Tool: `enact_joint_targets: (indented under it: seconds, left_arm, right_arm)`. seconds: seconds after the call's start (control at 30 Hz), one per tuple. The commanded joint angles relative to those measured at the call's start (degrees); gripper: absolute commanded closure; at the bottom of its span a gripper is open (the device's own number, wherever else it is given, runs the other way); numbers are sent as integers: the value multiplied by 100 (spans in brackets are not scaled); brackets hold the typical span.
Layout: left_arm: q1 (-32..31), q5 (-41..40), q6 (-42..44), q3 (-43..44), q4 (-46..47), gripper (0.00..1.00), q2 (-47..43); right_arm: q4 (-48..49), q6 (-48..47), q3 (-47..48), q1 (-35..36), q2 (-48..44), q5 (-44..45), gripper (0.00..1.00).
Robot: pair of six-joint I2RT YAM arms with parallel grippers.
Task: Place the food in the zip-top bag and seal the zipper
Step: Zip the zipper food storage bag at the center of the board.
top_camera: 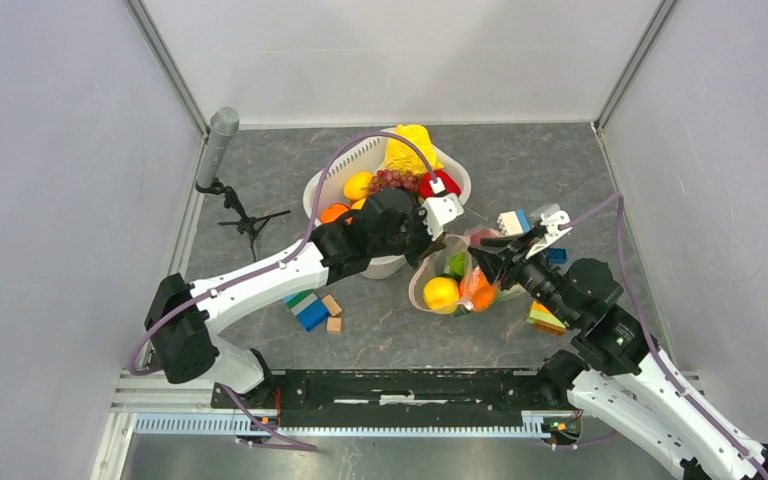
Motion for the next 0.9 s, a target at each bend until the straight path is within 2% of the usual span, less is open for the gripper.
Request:
enact_joint_targets:
  seconds: [0.0, 0.23, 0.33, 0.43, 0.57, 0.87]
  left_arm:
    - [111, -248, -623, 361, 192, 98, 0]
    - [400, -44, -1324, 353, 246, 98, -58]
    - [508, -27, -1477, 335, 246, 98, -124]
    - [612, 89, -1566, 313, 263, 98, -188]
    - [707, 200, -1615, 344, 220, 98, -171]
    - [789, 301, -1681, 343, 162, 98, -127]
  right_arm:
    - [172, -407, 185, -3, -232, 190, 55]
    - [78, -1145, -216, -6, -690, 597, 37]
    - [323, -1687, -744, -9, -1070, 288, 31]
    - [1008, -2038, -1528, -7, -1587, -211, 25]
    - [1553, -2369, -2116, -5, -1833, -1082, 26]
    - [1320, -3238, -2346, -9, -2119, -1305, 31]
